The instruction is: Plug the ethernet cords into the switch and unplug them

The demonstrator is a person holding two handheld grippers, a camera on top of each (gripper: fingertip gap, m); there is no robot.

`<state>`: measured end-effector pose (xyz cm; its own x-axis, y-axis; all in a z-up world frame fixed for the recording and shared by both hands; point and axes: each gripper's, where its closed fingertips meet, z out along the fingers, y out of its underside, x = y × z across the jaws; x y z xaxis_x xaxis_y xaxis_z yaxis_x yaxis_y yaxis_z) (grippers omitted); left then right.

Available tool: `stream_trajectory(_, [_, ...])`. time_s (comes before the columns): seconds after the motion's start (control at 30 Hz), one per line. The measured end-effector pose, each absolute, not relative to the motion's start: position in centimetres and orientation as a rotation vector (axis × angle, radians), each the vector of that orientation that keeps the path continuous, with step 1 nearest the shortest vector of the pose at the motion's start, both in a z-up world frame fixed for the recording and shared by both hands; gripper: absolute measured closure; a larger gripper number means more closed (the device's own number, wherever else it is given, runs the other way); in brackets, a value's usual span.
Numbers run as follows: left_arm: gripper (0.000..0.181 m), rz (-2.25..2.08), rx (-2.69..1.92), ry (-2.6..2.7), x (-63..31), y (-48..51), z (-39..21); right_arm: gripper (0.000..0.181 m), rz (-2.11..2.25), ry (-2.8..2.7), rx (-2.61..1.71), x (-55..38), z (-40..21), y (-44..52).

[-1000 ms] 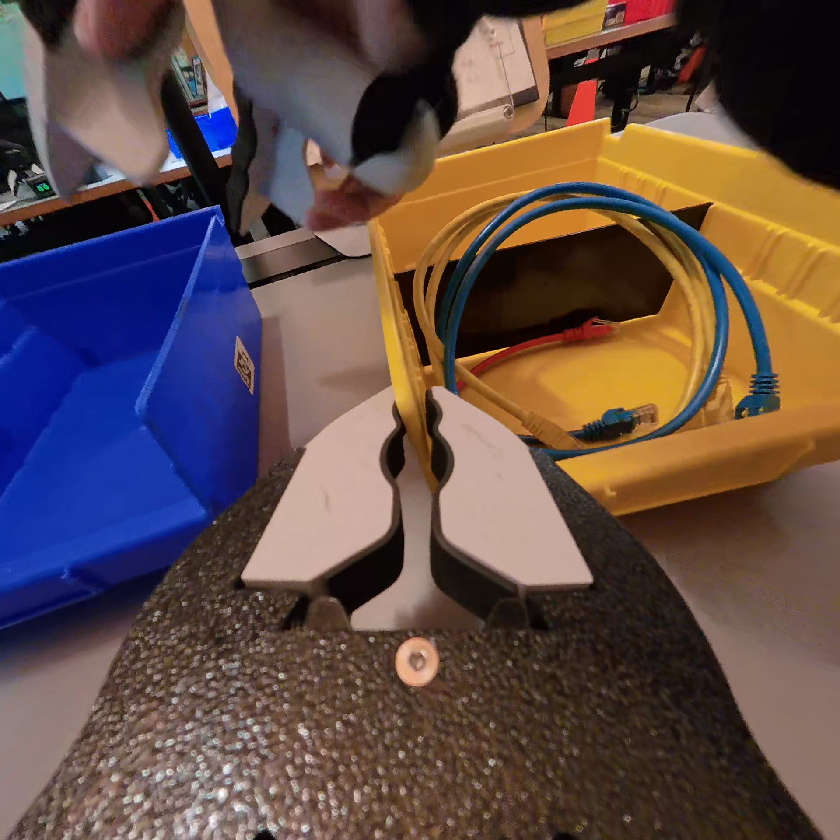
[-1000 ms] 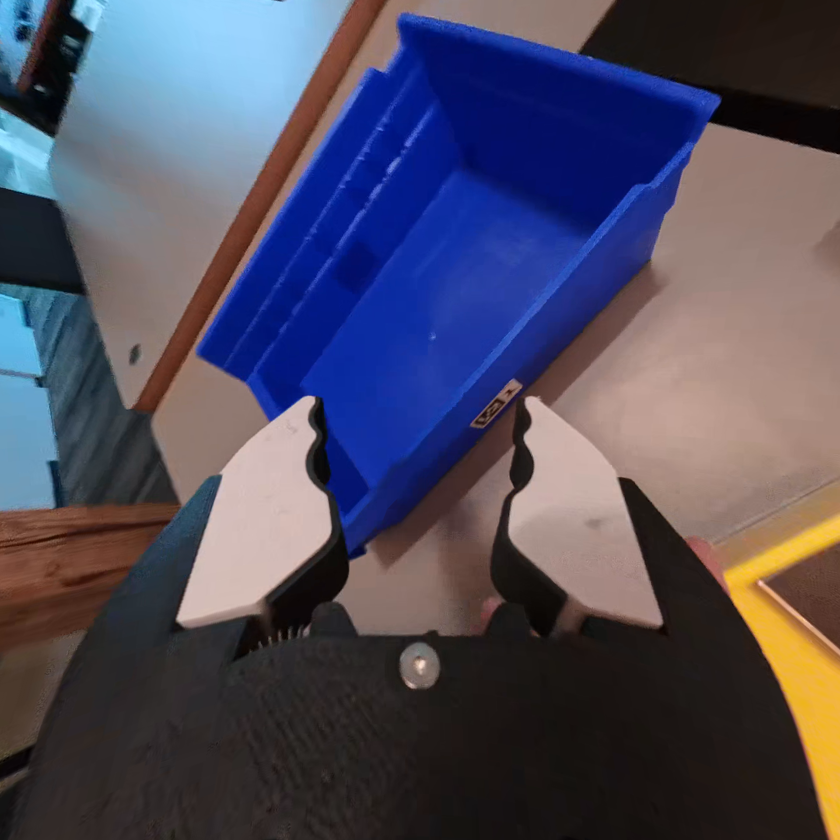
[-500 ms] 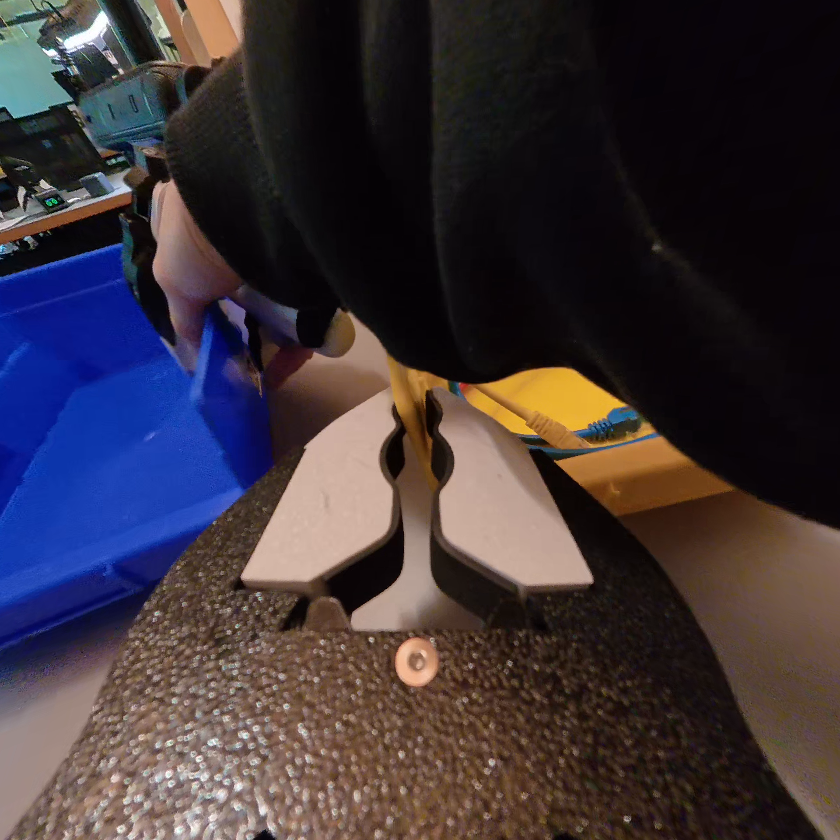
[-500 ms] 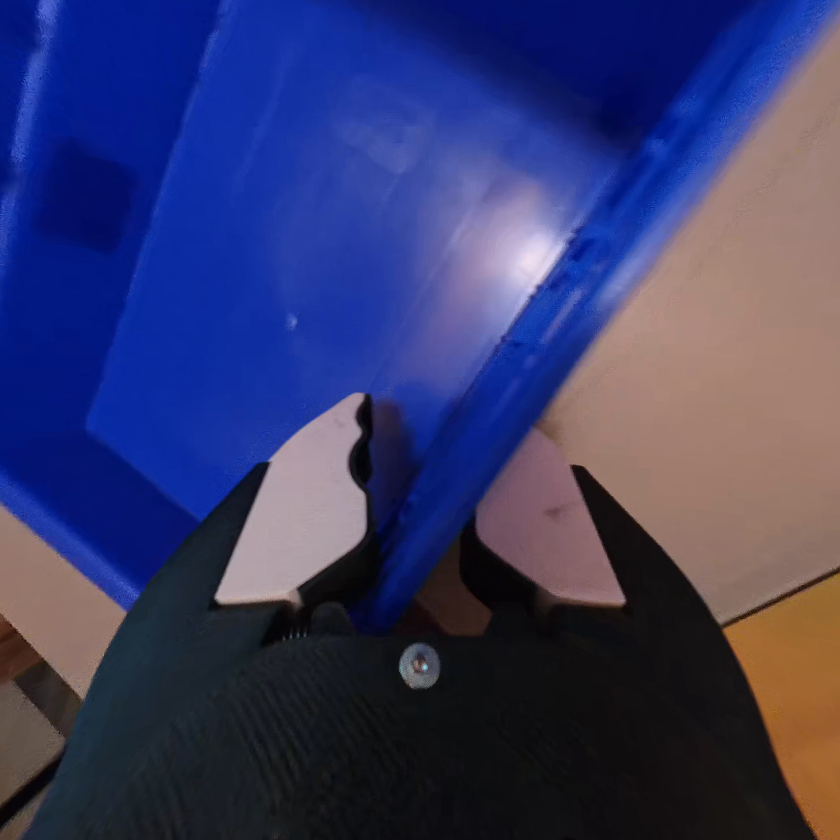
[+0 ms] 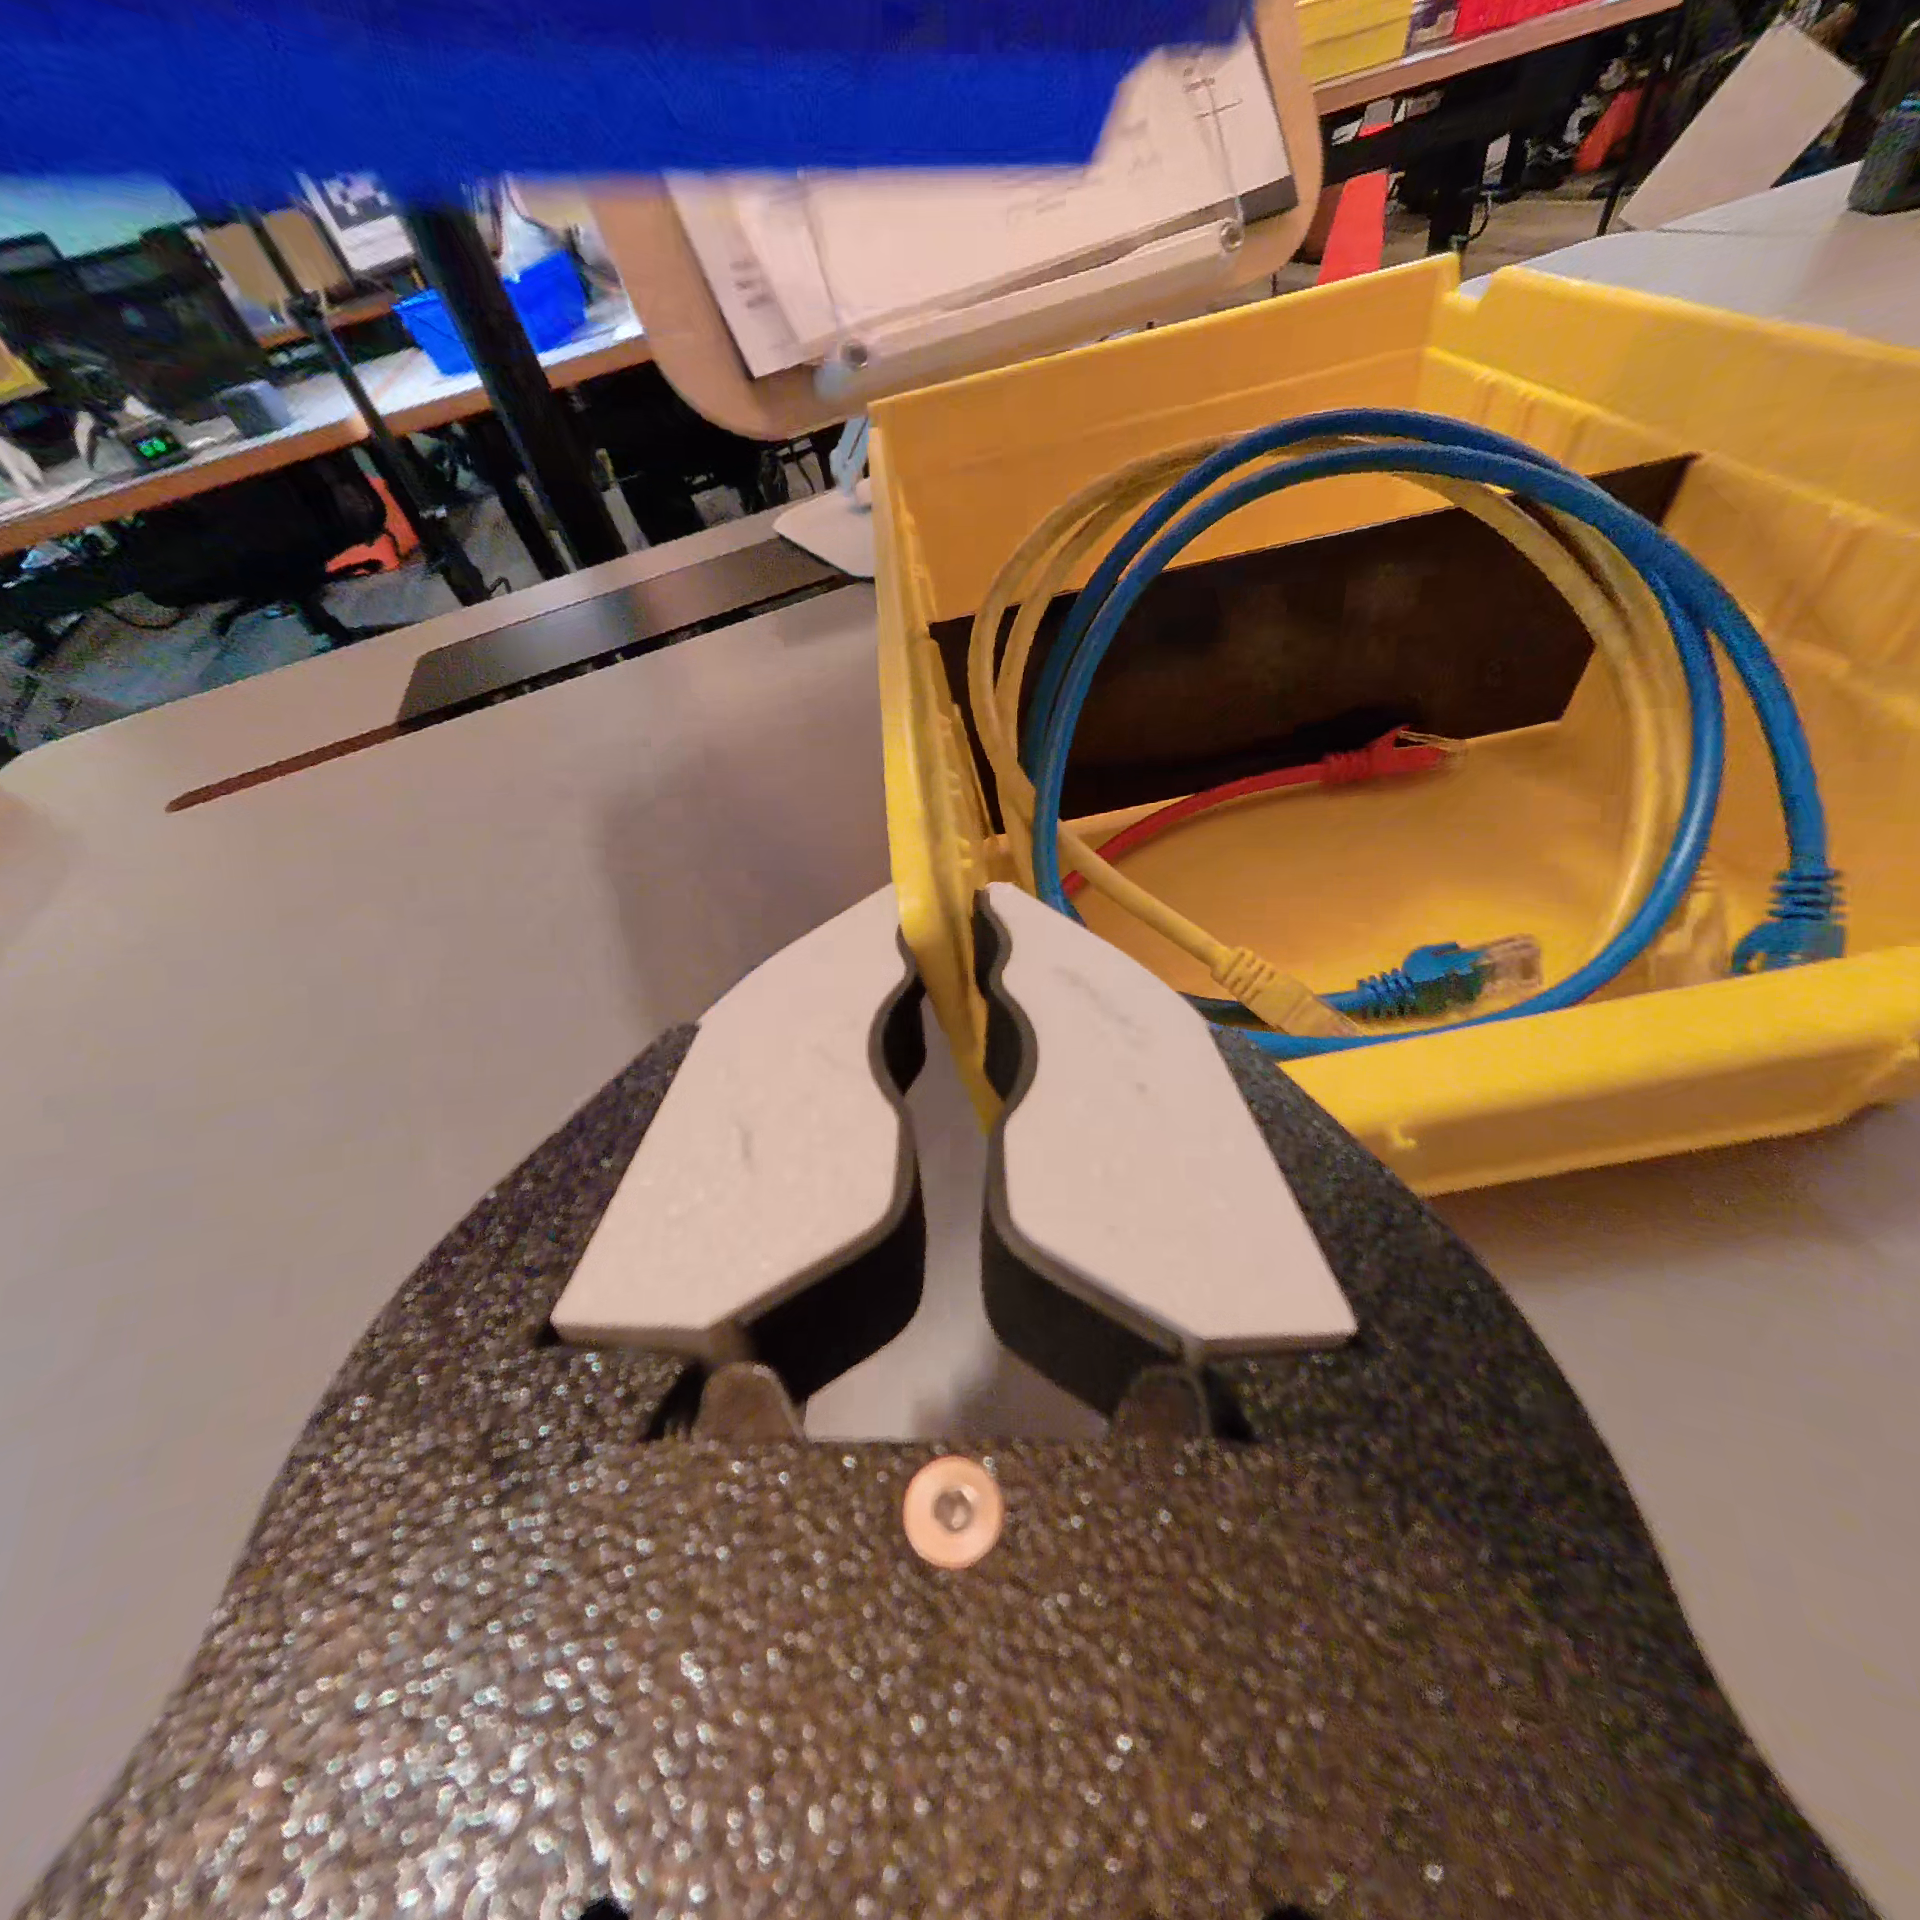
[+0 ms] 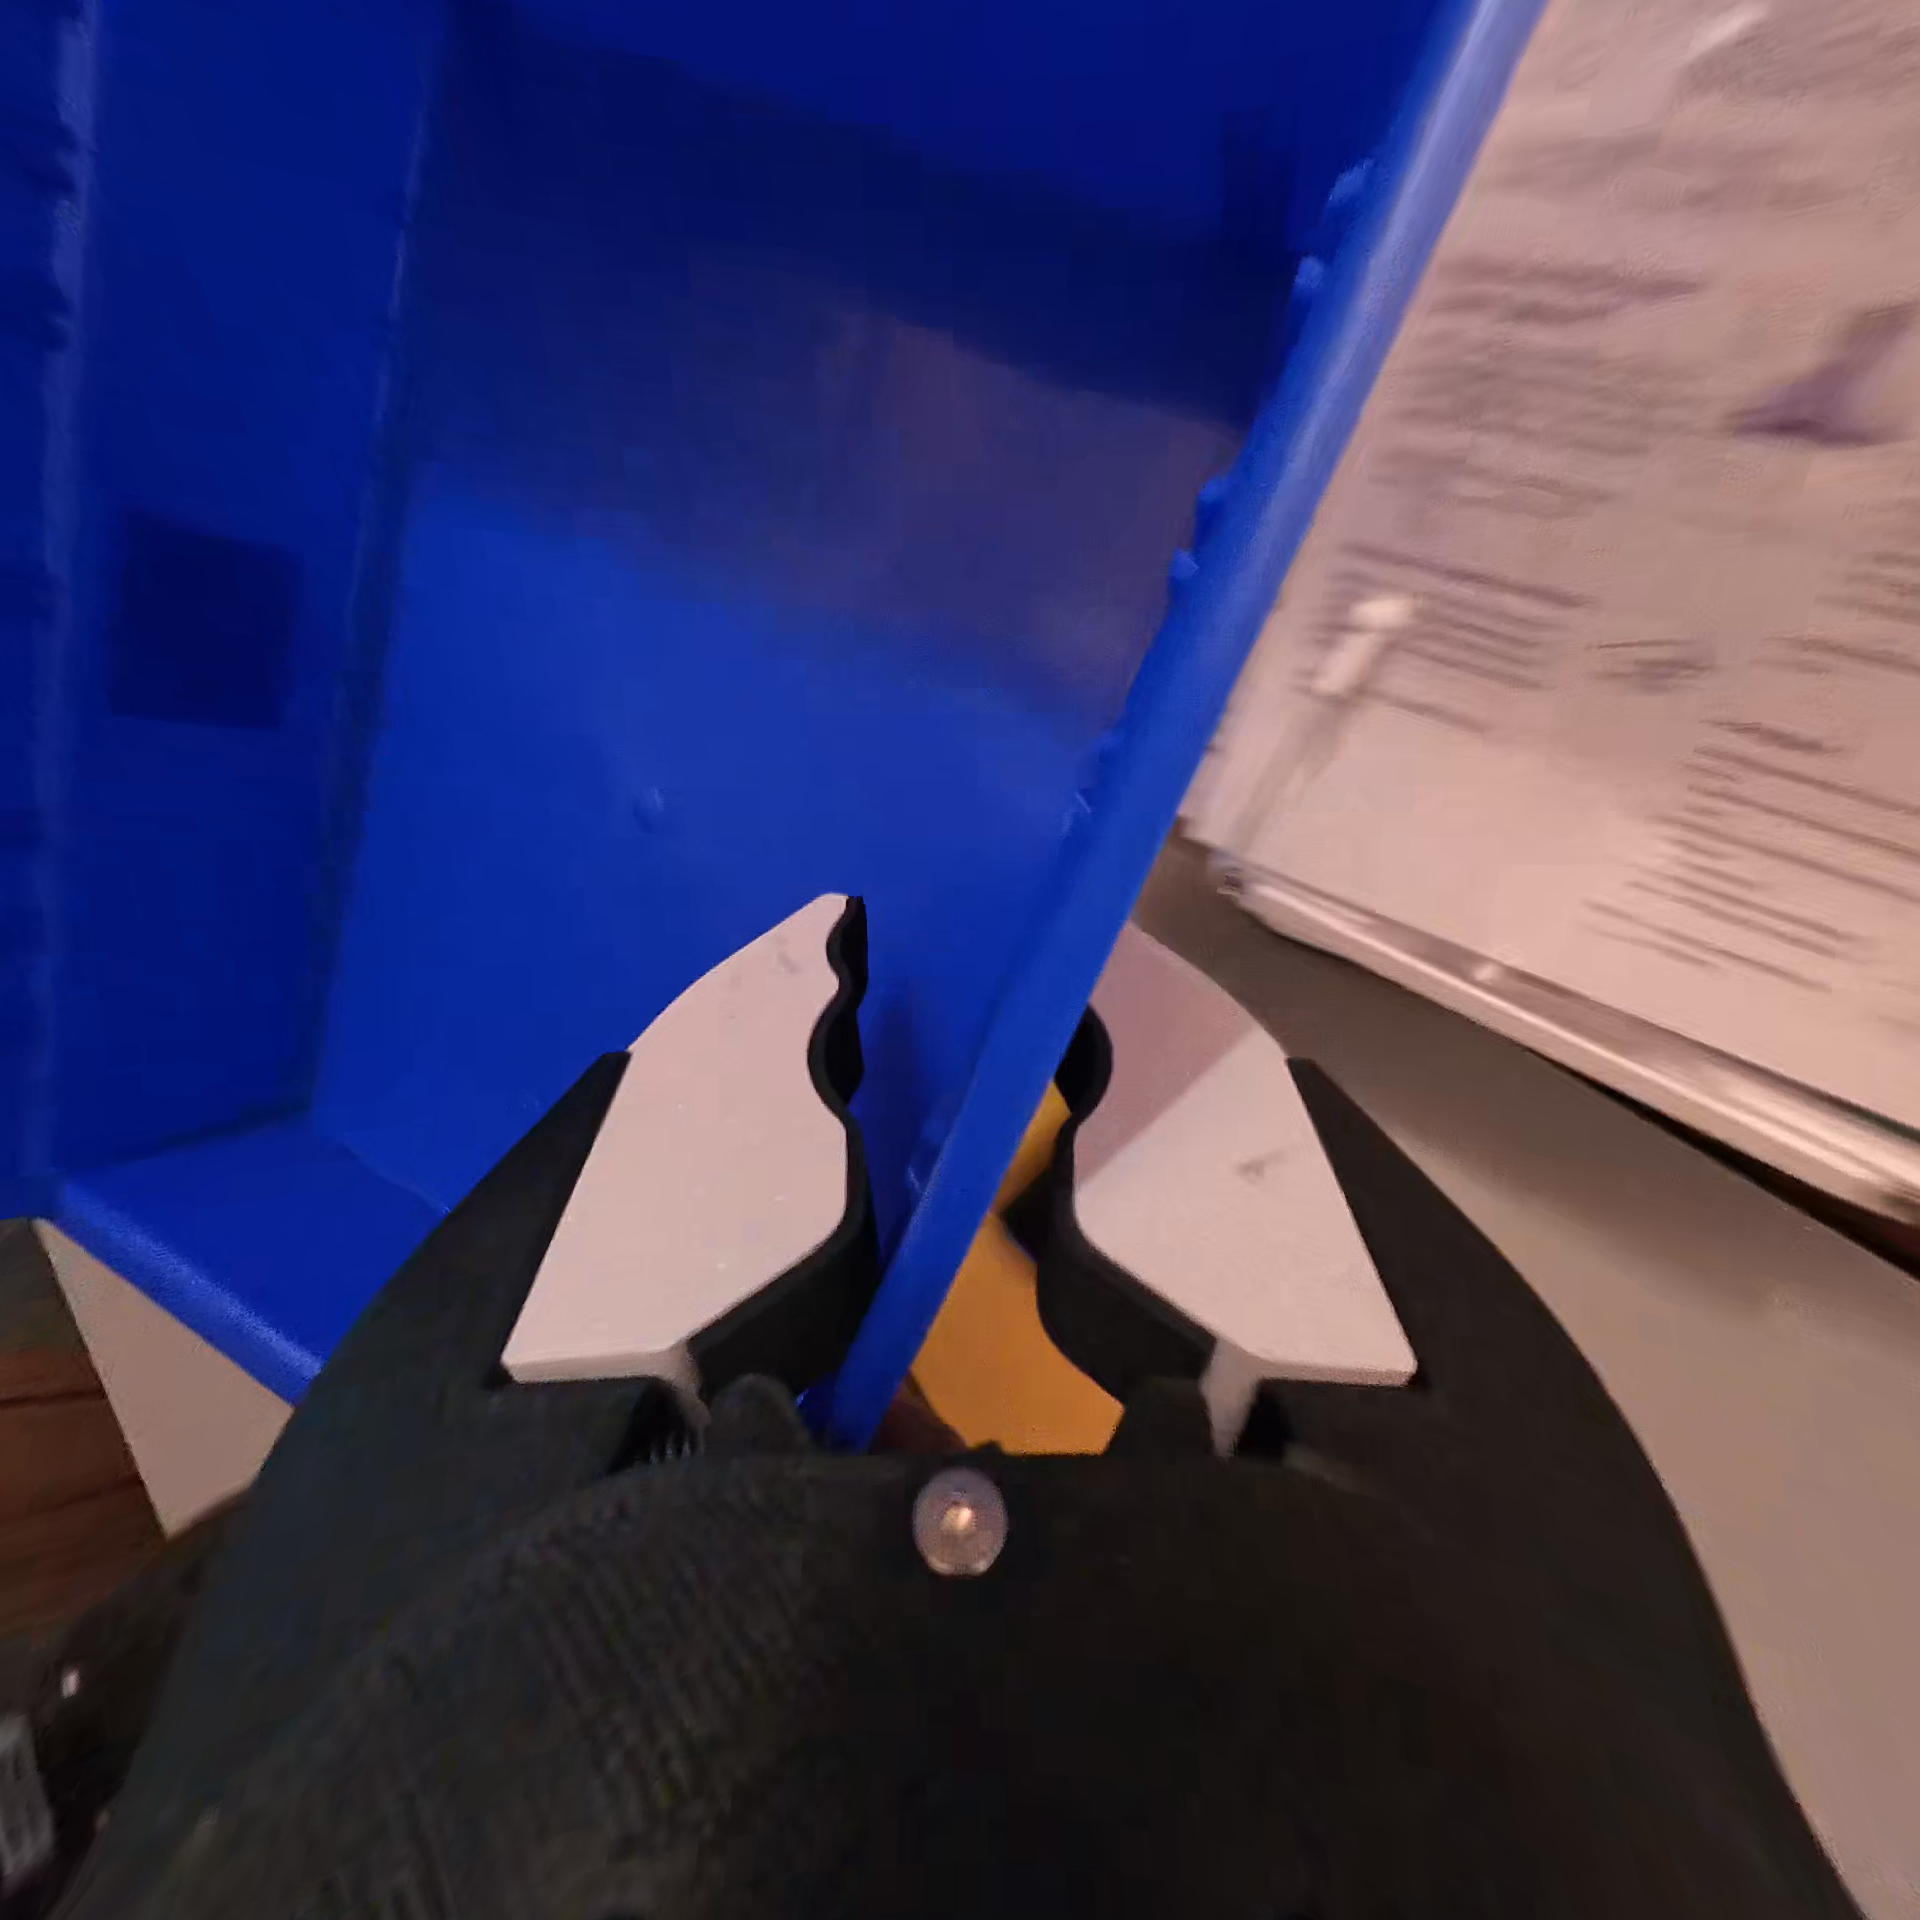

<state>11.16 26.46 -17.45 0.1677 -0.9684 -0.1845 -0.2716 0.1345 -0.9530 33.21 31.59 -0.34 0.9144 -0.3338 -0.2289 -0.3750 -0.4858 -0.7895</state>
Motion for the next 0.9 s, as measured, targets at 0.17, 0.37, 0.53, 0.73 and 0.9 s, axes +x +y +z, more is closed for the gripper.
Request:
stream_trajectory(0.17, [0.176, -0.818, -1.435, 1.244, 9.7, 30.6, -17.5, 0.146, 0.009, 0.613, -2.042, 40.2, 0.6, 17.1])
stream_trajectory(0.37, [0.176, -0.817, -1.533, 1.135, 7.9, 37.1, -17.5, 0.145, -0.125, 0.858, -2.233, 47.1, -9.3, -0.9])
stream_trajectory(0.53, [0.176, -0.820, -1.583, 1.083, 7.5, 43.0, -17.5, 0.144, -0.080, 1.020, -2.320, 49.1, -16.2, -9.5])
stream_trajectory(0.73, [0.174, -0.763, -1.635, 1.048, 7.0, 47.8, -17.6, 0.144, 0.024, 1.045, -2.380, 50.5, -19.9, -12.4])
stream_trajectory(0.9, [0.174, -0.709, -1.649, 0.998, 6.6, 49.4, -17.6, 0.147, 0.080, 1.003, -2.478, 51.7, -22.3, -12.7])
